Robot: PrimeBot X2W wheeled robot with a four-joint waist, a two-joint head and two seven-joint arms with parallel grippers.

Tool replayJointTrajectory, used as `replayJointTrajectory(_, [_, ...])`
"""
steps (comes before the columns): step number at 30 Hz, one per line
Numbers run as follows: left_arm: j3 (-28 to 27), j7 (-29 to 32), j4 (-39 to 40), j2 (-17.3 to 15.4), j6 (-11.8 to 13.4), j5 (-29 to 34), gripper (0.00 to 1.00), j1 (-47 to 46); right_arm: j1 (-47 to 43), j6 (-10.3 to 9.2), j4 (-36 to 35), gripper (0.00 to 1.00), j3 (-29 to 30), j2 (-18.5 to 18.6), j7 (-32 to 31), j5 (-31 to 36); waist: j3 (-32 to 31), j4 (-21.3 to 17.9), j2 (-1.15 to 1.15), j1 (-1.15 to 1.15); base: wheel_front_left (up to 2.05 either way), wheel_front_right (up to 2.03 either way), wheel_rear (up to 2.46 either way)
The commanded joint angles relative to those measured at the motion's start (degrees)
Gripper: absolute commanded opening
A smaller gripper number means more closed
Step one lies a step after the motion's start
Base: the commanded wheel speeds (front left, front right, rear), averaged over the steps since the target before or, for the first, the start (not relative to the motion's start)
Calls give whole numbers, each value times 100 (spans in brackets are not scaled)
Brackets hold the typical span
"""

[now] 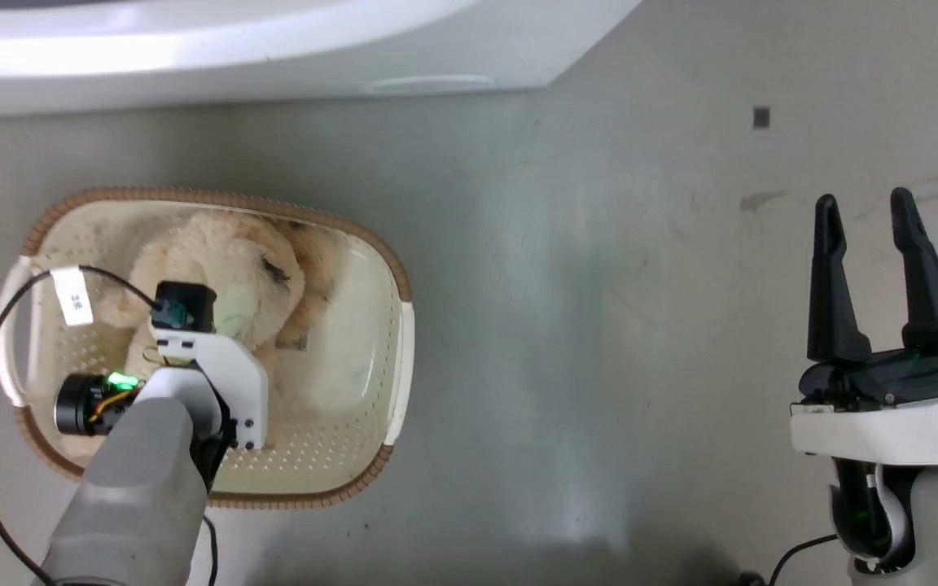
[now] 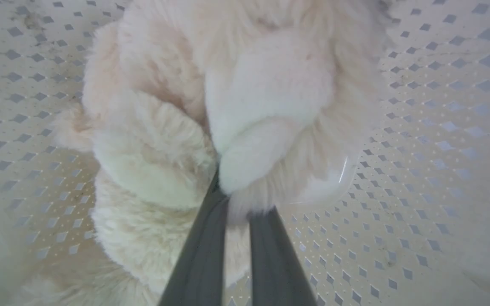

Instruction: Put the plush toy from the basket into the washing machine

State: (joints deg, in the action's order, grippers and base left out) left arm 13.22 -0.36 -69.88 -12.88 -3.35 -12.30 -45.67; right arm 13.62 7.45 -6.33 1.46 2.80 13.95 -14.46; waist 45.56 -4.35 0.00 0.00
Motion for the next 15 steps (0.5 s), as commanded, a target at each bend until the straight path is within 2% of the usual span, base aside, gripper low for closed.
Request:
replayJointTrajectory(1, [34,-68,-148,-18,-40,-40,0,-19,118,3,17,100,-16,8,53,-59,-225,26,0,0,0,0,0])
replayJointTrajectory(6, [109,-325,-408,-6,-153,-162,0,125,19,3,146,100,-127,8,105,-137,-730,111,0,0,0,0,0])
replayJointTrajectory(15, [307,-1019,-408,150,-291,-155,0,610,-423,3,378,100,-191,8,105,-152,-1776,361,0,0,0,0,0])
